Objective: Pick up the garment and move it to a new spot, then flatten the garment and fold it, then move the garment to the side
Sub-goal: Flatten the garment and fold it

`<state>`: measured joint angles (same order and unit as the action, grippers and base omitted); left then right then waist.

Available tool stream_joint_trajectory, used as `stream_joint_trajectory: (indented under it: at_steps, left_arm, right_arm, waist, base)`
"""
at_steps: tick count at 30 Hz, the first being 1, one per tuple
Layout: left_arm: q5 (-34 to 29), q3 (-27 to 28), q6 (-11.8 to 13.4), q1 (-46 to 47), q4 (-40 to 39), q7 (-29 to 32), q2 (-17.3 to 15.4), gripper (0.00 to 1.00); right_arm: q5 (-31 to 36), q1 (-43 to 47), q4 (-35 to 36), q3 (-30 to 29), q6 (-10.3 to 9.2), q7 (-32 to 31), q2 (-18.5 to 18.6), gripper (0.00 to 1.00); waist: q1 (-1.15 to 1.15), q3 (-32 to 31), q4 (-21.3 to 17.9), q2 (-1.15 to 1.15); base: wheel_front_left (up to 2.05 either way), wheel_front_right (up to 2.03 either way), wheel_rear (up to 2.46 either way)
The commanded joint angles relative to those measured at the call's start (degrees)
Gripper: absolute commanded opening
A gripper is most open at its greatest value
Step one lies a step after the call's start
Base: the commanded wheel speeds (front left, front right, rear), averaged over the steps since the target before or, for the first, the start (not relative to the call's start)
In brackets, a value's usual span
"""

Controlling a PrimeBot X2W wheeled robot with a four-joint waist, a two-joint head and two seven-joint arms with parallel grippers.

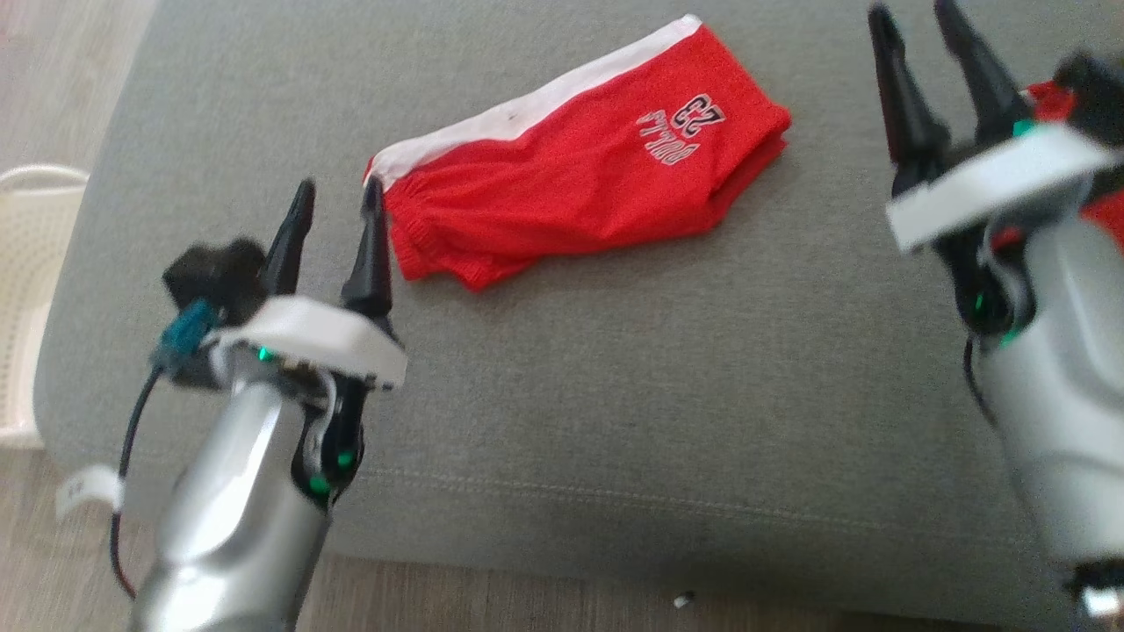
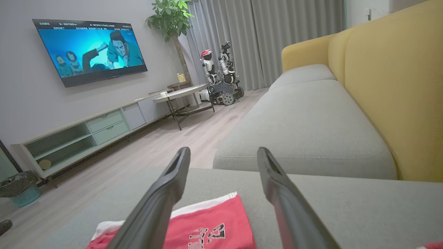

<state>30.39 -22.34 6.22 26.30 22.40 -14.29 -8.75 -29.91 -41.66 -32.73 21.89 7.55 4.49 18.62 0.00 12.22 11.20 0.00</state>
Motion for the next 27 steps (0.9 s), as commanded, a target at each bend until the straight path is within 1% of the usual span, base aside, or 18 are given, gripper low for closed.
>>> stream_joint_trajectory:
  at_steps: [1,4,8,14,15,21,27]
  left_arm:
    - [-1.01,3.07,0.68,0.04,-2.83,-0.69,-1.34,1.0]
    - [-1.9,5.38,0.01,-4.46,-5.98,-0.7,-0.06,1.0]
    - [-4.89,8.71,-0.64,-9.13,-9.3,-0.7,1.14,1.0]
    - [-10.98,10.79,-2.63,-15.41,-12.73,-0.7,3.44,1.0]
    - [-10.98,10.79,-2.63,-15.41,-12.73,-0.7,3.44,1.0]
    - [-12.57,14.11,-3.6,-20.22,-15.96,-0.71,5.45,1.0]
    - [-13.6,15.7,-4.7,-21.76,-17.16,-0.71,5.82,1.0]
  right_arm:
    - [0.97,1.57,2.54,-0.11,-0.06,1.33,-0.87,1.0]
    - [2.98,6.65,4.34,-0.73,-0.06,3.43,-2.01,1.0]
    - [6.38,11.8,5.26,-2.77,-0.06,5.56,-3.45,1.0]
    - [12.44,17.6,8.07,-6.65,-0.06,7.79,-6.09,1.0]
    - [12.44,17.6,8.07,-6.65,-0.06,7.79,-6.09,1.0]
    - [17.26,23.17,10.28,-10.83,-0.06,8.18,-8.96,1.0]
    - [20.01,26.02,12.01,-11.92,-0.06,6.52,-10.36,1.0]
  waist:
    - [0.0,-1.6,-1.39,0.0]
    - [0.0,-2.71,-2.4,0.0]
    - [0.0,-3.88,-3.3,0.0]
    - [0.0,-5.38,-3.45,0.0]
    - [0.0,-5.38,-3.45,0.0]
    - [0.0,-7.06,-2.95,0.0]
    - [0.0,-7.66,-2.23,0.0]
  base:
    - [0.0,0.0,0.0]
    - [0.0,0.0,0.0]
    - [0.0,0.0,0.0]
    - [0.0,0.0,0.0]
    - [0.0,0.0,0.0]
    - [0.0,0.0,0.0]
    - [0.0,0.0,0.0]
